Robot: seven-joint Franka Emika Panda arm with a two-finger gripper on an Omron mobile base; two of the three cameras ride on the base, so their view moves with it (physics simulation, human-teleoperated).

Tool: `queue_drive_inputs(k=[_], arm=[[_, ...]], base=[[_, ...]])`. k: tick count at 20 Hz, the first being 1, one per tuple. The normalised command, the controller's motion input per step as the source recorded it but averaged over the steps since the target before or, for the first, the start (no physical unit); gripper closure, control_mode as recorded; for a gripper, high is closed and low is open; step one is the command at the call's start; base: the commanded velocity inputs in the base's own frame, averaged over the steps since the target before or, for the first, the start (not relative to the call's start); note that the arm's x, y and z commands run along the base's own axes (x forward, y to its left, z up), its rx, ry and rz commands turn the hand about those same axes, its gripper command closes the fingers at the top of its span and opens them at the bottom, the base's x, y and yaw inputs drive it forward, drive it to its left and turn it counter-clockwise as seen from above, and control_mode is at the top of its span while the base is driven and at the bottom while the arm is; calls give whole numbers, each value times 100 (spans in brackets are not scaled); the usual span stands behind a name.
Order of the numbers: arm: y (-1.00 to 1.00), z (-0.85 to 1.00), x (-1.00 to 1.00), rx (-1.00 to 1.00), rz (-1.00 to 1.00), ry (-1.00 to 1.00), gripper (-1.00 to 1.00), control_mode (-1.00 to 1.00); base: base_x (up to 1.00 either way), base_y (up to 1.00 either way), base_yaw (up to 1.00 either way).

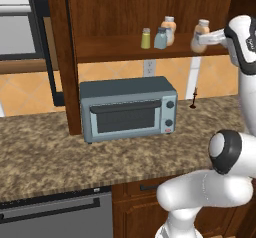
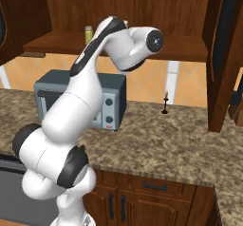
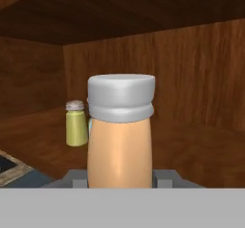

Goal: Put the shaker and condiment bottle from the counter next to their counterparts in the cabinet.

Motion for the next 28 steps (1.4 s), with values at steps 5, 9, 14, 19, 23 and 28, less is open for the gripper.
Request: queue_drive_inputs(k=[5, 9, 14, 19, 23, 28], arm=[[-10, -2, 69, 0, 0, 0, 100, -100], [-7, 0, 57, 2, 1, 0, 100, -100], [-15, 0, 33, 4, 3, 0, 100, -100], [-6, 0, 32, 1, 4, 0, 100, -100], [0, 0, 43, 0, 1, 0, 100, -100], [0, 0, 44, 0, 0, 0, 100, -100]], base=[[0, 0, 0], [0, 0, 0], [0, 0, 0], [0, 0, 0], [0, 0, 0], [0, 0, 0]])
